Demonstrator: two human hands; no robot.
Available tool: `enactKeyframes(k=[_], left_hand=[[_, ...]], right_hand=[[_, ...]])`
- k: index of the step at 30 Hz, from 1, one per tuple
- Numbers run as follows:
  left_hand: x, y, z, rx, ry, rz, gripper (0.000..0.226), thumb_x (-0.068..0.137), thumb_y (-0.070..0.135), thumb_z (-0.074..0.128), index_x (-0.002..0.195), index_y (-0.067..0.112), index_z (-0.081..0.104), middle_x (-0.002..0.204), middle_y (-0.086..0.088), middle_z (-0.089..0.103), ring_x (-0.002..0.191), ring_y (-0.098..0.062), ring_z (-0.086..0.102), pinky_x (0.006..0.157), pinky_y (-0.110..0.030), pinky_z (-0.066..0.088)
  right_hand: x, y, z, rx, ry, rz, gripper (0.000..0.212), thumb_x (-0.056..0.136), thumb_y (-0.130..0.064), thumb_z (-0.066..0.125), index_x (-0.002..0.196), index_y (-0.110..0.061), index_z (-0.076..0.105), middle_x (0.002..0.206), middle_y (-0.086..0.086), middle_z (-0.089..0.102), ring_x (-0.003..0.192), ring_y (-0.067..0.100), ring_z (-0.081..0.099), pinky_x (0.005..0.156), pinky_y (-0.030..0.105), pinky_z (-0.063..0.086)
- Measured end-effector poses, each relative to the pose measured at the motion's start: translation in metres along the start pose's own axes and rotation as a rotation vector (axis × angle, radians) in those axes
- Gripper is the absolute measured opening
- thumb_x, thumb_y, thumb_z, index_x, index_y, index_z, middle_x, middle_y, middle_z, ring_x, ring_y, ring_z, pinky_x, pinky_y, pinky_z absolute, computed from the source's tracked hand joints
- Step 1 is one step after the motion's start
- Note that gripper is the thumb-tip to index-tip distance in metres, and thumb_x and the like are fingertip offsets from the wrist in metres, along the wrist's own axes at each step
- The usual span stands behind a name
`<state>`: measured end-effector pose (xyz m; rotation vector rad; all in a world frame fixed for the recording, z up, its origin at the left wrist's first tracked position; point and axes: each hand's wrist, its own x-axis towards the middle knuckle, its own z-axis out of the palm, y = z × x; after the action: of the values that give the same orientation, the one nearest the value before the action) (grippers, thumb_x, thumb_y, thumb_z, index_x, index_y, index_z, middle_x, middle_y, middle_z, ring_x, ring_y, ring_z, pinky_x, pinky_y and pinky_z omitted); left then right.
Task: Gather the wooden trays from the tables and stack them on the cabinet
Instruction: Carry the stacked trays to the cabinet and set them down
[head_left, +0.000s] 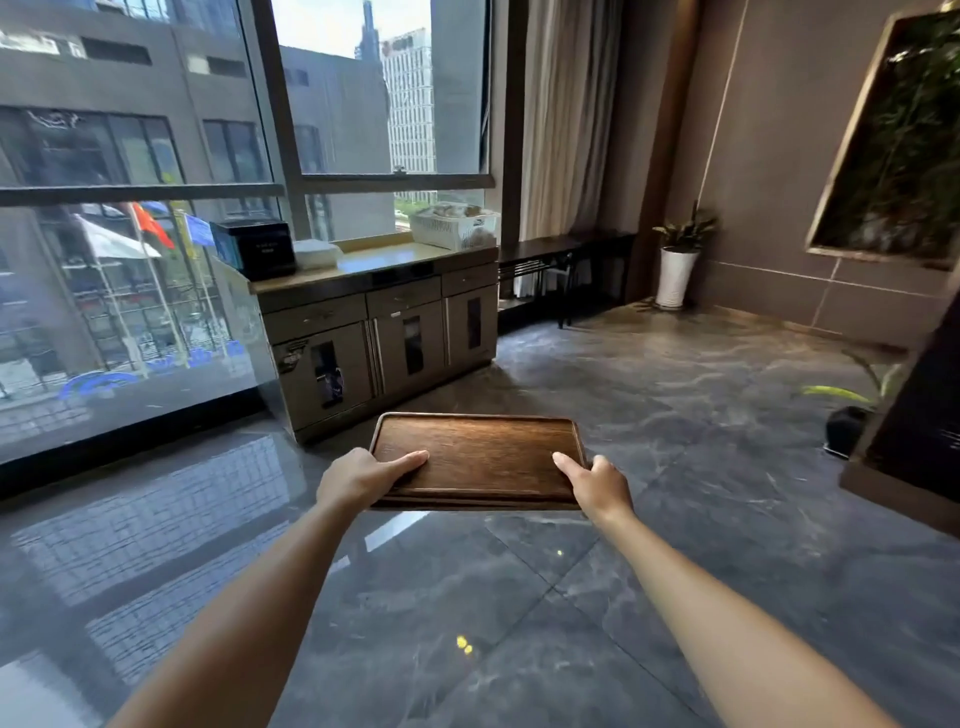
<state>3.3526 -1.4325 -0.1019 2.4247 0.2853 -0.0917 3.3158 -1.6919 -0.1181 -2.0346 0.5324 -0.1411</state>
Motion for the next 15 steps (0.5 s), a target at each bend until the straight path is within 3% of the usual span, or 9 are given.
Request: enactKeyframes(k=[6, 9, 11, 15], left_hand=[[0.165, 0.040, 0.025, 0.008, 0.022, -0.027, 0.064, 0.064, 0.077, 0.058, 0.061, 0.014, 0.052, 0.084, -0.007, 0.061, 0.097, -0.031, 0.064, 0.075, -0.033, 0.046], [0.254, 0.074, 0.024, -0.002, 0.015, -0.037, 0.063, 0.066, 0.076, 0.058, 0.062, 0.013, 0.055, 0.089, -0.009, 0.067, 0.087, -0.029, 0.062, 0.071, -0.031, 0.045], [0.312, 0.102, 0.019, -0.034, 0.033, -0.042, 0.065, 0.067, 0.075, 0.058, 0.069, 0.010, 0.059, 0.092, -0.011, 0.069, 0.081, -0.028, 0.061, 0.066, -0.029, 0.044], [0.413, 0.147, 0.026, -0.054, 0.069, -0.051, 0.071, 0.067, 0.074, 0.059, 0.085, 0.006, 0.061, 0.094, -0.010, 0.066, 0.095, -0.031, 0.063, 0.072, -0.032, 0.044]], right_hand=[[0.169, -0.030, 0.054, -0.020, -0.053, -0.011, 0.052, 0.088, -0.045, 0.054, 0.106, 0.003, 0.057, 0.118, 0.020, 0.061, 0.111, 0.035, 0.056, 0.078, 0.032, 0.036], [0.261, -0.064, 0.075, -0.017, -0.064, -0.027, 0.041, 0.088, -0.045, 0.055, 0.081, -0.005, 0.054, 0.114, 0.021, 0.062, 0.111, 0.036, 0.056, 0.076, 0.030, 0.033], [0.324, -0.094, 0.082, -0.006, -0.048, -0.051, 0.041, 0.086, -0.046, 0.056, 0.064, -0.015, 0.040, 0.103, 0.019, 0.061, 0.109, 0.037, 0.057, 0.076, 0.032, 0.037], [0.434, -0.132, 0.095, -0.017, -0.041, -0.073, 0.040, 0.084, -0.049, 0.058, 0.071, -0.012, 0.045, 0.093, 0.012, 0.056, 0.102, 0.039, 0.061, 0.086, 0.045, 0.051]])
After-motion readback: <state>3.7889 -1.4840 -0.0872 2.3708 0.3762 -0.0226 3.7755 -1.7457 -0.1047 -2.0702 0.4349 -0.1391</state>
